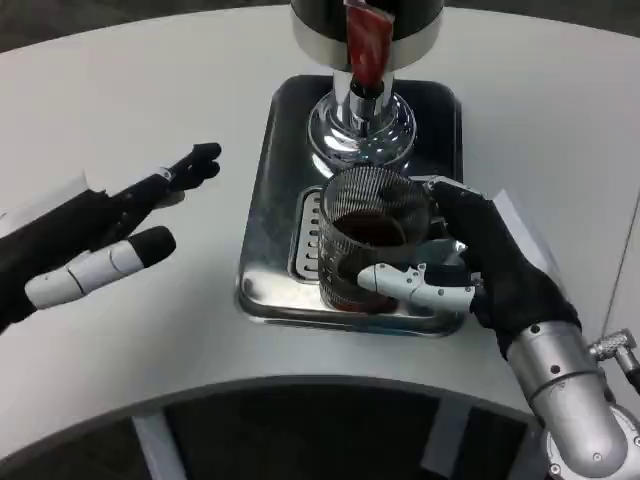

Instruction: Grasp the cup under the faucet to collect the drink, then remove the cup.

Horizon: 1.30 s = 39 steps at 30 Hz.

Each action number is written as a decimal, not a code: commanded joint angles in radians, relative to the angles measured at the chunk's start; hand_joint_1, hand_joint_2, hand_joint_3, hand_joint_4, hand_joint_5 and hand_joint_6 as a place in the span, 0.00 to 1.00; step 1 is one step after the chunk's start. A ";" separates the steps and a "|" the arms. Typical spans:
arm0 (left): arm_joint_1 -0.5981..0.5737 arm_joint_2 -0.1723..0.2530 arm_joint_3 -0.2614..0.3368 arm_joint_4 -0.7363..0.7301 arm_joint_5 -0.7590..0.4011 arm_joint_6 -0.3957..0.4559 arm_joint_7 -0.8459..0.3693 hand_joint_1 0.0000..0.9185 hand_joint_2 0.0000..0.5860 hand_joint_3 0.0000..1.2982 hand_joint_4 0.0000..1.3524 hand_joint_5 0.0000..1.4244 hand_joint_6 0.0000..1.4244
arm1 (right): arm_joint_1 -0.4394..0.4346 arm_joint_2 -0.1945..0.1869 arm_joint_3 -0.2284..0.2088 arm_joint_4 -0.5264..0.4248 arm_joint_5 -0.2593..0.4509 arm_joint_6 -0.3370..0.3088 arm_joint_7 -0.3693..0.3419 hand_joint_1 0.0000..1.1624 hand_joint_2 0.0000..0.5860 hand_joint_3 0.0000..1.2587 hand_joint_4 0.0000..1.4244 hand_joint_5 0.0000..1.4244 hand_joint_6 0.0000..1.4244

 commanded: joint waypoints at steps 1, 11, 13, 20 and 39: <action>0.054 -0.011 -0.020 -0.049 0.057 -0.036 0.061 0.00 0.16 0.00 0.00 0.00 0.00 | 0.017 -0.004 0.008 -0.071 -0.005 -0.014 0.012 0.87 0.54 0.66 0.78 0.91 1.00; 0.095 -0.017 -0.058 -0.104 0.109 -0.047 0.137 0.00 0.16 0.00 0.00 0.00 0.00 | 0.046 -0.025 0.038 -0.134 -0.058 -0.044 0.010 0.87 0.53 0.67 0.78 0.91 1.00; 0.099 -0.015 -0.065 -0.110 0.115 -0.048 0.146 0.00 0.16 0.00 0.00 0.00 0.00 | 0.051 -0.031 0.044 -0.140 -0.073 -0.056 0.007 0.87 0.53 0.67 0.78 0.91 1.00; 0.106 -0.014 -0.075 -0.125 0.130 -0.051 0.172 0.00 0.16 0.00 0.00 0.00 0.00 | 0.071 -0.052 0.068 -0.154 -0.130 -0.102 -0.001 0.88 0.52 0.67 0.78 0.91 1.00; 0.205 -0.015 -0.079 -0.281 0.187 -0.043 0.253 0.00 0.15 0.00 0.00 0.00 0.00 | 0.147 -0.071 0.078 -0.236 -0.170 -0.126 0.035 0.88 0.52 0.67 0.78 0.92 1.00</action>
